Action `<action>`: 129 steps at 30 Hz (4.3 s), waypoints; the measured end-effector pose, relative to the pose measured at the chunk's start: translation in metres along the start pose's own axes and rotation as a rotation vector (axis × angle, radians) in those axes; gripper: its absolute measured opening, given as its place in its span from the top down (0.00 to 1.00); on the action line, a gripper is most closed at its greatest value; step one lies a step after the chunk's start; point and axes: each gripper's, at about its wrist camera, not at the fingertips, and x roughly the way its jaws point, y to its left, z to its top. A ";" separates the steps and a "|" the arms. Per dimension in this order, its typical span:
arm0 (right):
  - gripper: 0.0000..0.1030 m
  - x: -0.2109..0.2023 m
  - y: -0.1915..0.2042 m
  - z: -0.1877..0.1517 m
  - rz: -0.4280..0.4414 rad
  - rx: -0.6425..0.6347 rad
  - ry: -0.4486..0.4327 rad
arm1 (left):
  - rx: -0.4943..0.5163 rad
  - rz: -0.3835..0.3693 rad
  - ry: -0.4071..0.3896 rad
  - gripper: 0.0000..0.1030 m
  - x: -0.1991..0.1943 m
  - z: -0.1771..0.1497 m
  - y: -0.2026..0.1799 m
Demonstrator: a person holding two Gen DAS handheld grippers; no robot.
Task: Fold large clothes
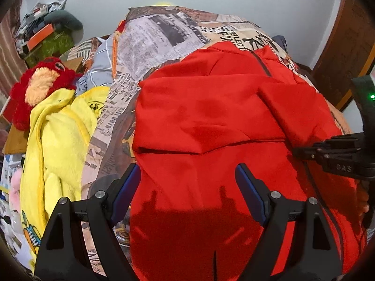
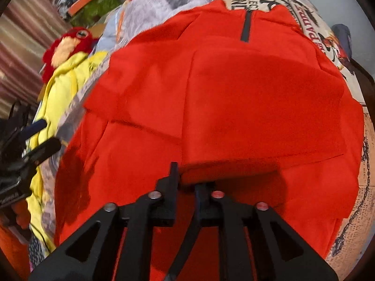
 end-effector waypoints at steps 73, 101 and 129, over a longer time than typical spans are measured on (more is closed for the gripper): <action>0.41 -0.025 -0.107 -0.024 -0.219 0.173 -0.080 | -0.017 -0.001 -0.186 0.99 -0.013 0.061 0.010; 0.34 -0.087 -0.077 0.011 -0.373 0.099 -0.286 | 0.004 0.015 -0.061 0.54 0.004 0.044 0.038; 0.23 0.012 -0.163 0.181 -0.025 0.285 -0.216 | -0.093 -0.241 0.013 0.21 0.187 0.232 -0.020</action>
